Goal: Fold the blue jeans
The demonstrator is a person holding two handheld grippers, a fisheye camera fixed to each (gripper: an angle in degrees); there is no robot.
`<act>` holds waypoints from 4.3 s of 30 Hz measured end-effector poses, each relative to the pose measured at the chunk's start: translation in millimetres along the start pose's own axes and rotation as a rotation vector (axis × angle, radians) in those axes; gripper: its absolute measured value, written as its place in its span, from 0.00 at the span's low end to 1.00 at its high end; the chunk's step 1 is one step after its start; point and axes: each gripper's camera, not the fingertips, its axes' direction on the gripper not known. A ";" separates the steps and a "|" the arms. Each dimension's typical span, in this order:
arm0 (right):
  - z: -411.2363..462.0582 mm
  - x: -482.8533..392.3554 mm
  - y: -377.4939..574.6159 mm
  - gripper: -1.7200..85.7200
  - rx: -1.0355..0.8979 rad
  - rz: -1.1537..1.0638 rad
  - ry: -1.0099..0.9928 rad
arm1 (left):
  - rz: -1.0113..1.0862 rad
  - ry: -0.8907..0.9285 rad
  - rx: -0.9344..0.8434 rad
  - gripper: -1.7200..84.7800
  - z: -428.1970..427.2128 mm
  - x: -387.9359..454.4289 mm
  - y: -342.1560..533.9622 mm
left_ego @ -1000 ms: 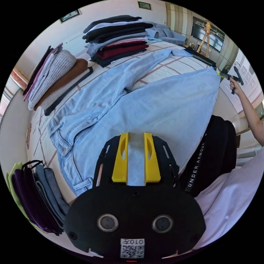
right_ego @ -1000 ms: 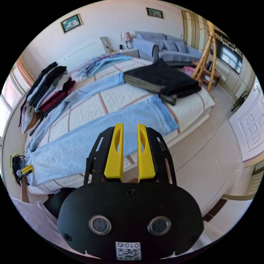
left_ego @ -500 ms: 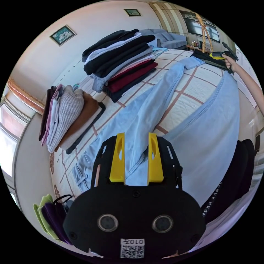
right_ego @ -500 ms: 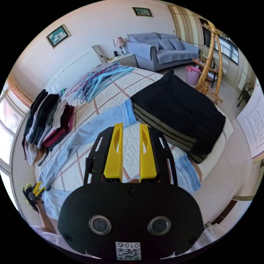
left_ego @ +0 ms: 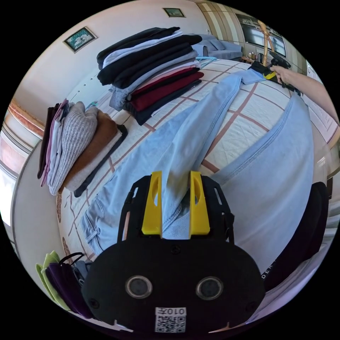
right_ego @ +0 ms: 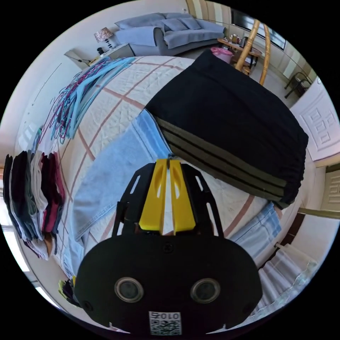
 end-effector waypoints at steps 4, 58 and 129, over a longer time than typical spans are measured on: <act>-63.2 -33.6 -17.2 0.05 0.095 -0.210 -0.103 | -0.018 -0.006 0.001 0.18 1.8 -0.5 1.1; -203.0 -62.2 9.1 0.10 0.533 -0.712 0.063 | 0.190 0.178 0.013 0.19 126.1 -89.6 -83.8; -124.4 2.6 607.5 0.05 0.416 -0.549 -0.244 | -0.672 0.224 0.020 0.14 83.5 -438.7 168.6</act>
